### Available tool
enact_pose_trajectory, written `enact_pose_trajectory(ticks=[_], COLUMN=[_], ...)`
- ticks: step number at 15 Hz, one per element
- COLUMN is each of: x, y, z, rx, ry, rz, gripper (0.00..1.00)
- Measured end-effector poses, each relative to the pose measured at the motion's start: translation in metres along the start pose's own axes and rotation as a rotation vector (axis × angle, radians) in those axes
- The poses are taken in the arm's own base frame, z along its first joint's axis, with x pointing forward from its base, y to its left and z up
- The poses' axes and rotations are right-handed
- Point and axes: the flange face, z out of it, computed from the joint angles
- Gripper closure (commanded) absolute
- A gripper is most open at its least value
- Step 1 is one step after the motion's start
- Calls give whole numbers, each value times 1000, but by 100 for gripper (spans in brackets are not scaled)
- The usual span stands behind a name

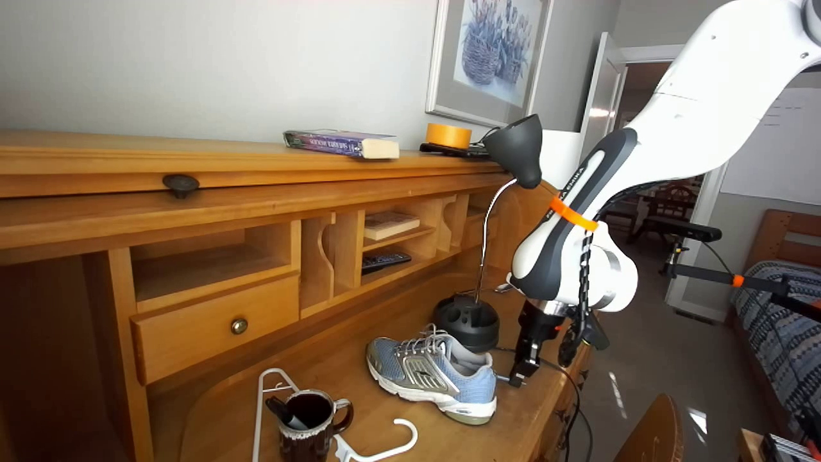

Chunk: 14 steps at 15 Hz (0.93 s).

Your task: Pick up the pen to the right of the sneaker, place it inside the sneaker, pick up the marker out of the mug and place it in the sneaker

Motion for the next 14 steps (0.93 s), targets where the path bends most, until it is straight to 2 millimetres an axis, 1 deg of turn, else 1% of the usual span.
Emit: enact_pose_trajectory(ticks=[1, 3, 6, 10, 12, 14], x=[0, 0, -5, -13, -10, -4], y=[-1, -5, -9, -9, -11, -15], z=[-3, -16, -45, -83, -102, -121], rx=[0, -4, -14, -5, 4, 3], ry=[-1, -3, -19, -88, -126, -150], rz=[-12, -47, -124, -228, -275, -315], gripper=[96, 96, 96, 96, 96, 96])
